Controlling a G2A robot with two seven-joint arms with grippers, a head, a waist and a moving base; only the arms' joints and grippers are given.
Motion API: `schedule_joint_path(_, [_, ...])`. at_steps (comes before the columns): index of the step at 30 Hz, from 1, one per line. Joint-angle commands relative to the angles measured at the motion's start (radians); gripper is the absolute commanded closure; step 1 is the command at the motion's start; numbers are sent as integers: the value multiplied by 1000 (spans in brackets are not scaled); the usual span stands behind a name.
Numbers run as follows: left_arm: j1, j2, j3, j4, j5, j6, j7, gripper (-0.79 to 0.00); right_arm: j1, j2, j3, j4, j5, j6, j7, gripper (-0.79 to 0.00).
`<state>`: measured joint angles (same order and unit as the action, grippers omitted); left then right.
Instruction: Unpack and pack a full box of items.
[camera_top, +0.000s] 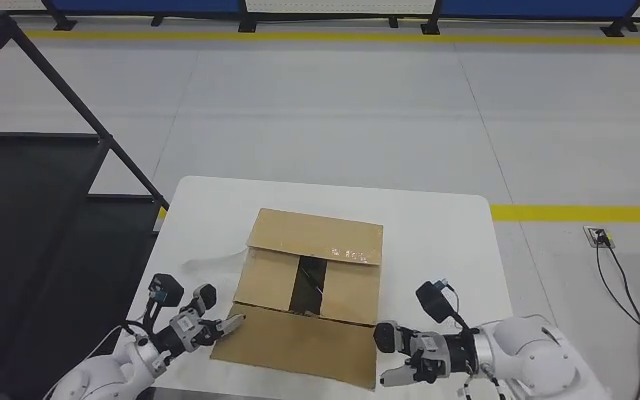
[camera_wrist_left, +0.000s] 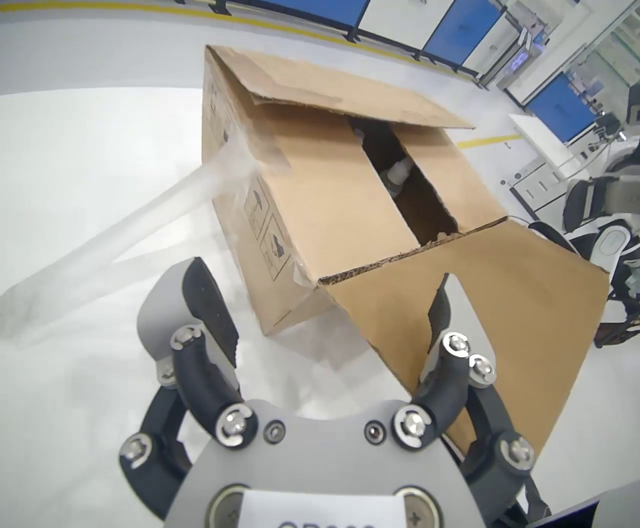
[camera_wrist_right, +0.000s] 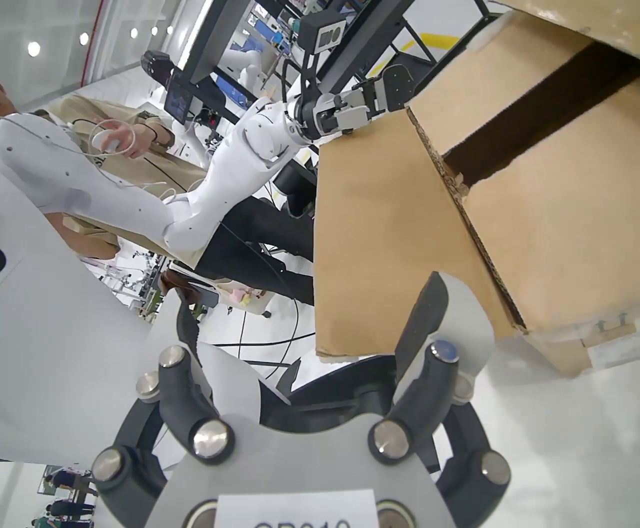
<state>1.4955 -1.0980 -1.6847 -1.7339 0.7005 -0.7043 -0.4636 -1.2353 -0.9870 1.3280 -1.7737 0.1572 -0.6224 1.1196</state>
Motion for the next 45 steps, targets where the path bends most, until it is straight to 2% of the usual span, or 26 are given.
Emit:
schedule_joint_path(1, [-7, 1, 15, 7, 21, -12, 3, -785, -7, -2, 5, -3, 13, 65, -71, -785])
schedule_joint_path(3, [-12, 2, 28, 9, 49, -20, 12, -785, -4, -3, 20, 1, 12, 146, -135, -785])
schedule_joint_path(14, [-19, 5, 86, 25, 131, -30, 67, -785, -7, -4, 20, 6, 23, 156, -148, -785])
schedule_joint_path(20, [-25, 6, 110, 27, 145, -37, 89, -785, 33, -28, 16, 97, 370, 418, -378, -785])
schedule_joint_path(22, [-26, 7, 116, 24, 148, -36, 94, -785, 57, -32, 22, 121, 413, 483, -436, -785])
schedule_joint_path(31, [-21, 10, 145, 8, 166, -29, 108, -785, 56, -32, 21, 121, 412, 484, -440, -785])
schedule_joint_path(34, [-19, 11, 156, 2, 171, -24, 115, -785, 63, -36, 7, 125, 425, 558, -463, -785])
schedule_joint_path(37, [-16, 11, 165, -5, 177, -18, 121, -785, 95, -36, -5, 142, 415, 682, -456, -785])
schedule_joint_path(45, [-13, 15, 169, -4, 177, -7, 138, -785, 184, -57, -74, 207, 458, 776, -492, -785])
